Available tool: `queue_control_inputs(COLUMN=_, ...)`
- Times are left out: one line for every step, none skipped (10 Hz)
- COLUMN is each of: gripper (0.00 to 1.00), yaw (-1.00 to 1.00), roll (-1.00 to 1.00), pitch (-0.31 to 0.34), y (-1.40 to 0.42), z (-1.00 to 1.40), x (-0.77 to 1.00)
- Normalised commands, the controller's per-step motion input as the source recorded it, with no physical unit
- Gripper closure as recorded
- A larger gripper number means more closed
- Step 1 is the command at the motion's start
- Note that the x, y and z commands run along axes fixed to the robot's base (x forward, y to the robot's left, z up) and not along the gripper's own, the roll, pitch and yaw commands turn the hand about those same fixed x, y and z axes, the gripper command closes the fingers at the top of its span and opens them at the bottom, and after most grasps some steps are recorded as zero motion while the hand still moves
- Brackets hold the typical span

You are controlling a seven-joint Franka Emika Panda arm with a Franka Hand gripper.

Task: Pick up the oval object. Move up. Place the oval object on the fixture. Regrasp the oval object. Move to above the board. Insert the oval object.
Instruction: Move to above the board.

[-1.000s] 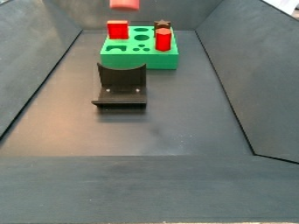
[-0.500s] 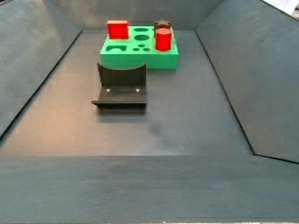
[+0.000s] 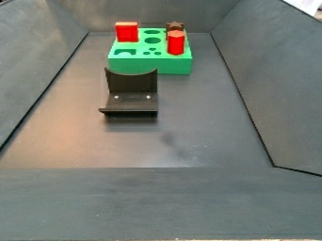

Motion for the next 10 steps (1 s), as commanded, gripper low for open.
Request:
queue_control_inputs(gripper=1.0, yaw=1.0, roll=-0.25, pitch=-0.074, y=-0.13, z=0.01, x=-0.04)
queue_control_inputs(gripper=1.0, yaw=1.0, roll=-0.24, pitch=-0.086, y=-0.08, z=0.01, x=-0.01)
queue_control_inputs(gripper=1.0, yaw=1.0, roll=-0.24, pitch=-0.107, y=-0.01, z=0.0, x=0.0)
queue_control_inputs(gripper=1.0, yaw=1.0, roll=-0.22, pitch=-0.134, y=0.01, z=0.0, x=-0.01)
queue_control_inputs(gripper=1.0, yaw=1.0, roll=-0.22, pitch=-0.155, y=0.01, z=0.01, x=-0.02)
queue_control_inputs(gripper=1.0, yaw=1.0, roll=-0.21, pitch=-0.18, y=0.01, z=0.0, x=-0.03)
queue_control_inputs(gripper=1.0, yaw=1.0, roll=-0.2, pitch=-0.209, y=0.02, z=0.0, x=-0.04)
queue_control_inputs(gripper=1.0, yaw=1.0, roll=-0.18, pitch=-0.252, y=0.02, z=0.0, x=-0.06)
queue_control_inputs(gripper=1.0, yaw=1.0, roll=-0.17, pitch=-0.288, y=0.02, z=0.0, x=-0.06)
queue_control_inputs(gripper=1.0, yaw=1.0, roll=-0.15, pitch=-0.333, y=0.01, z=0.0, x=-0.06)
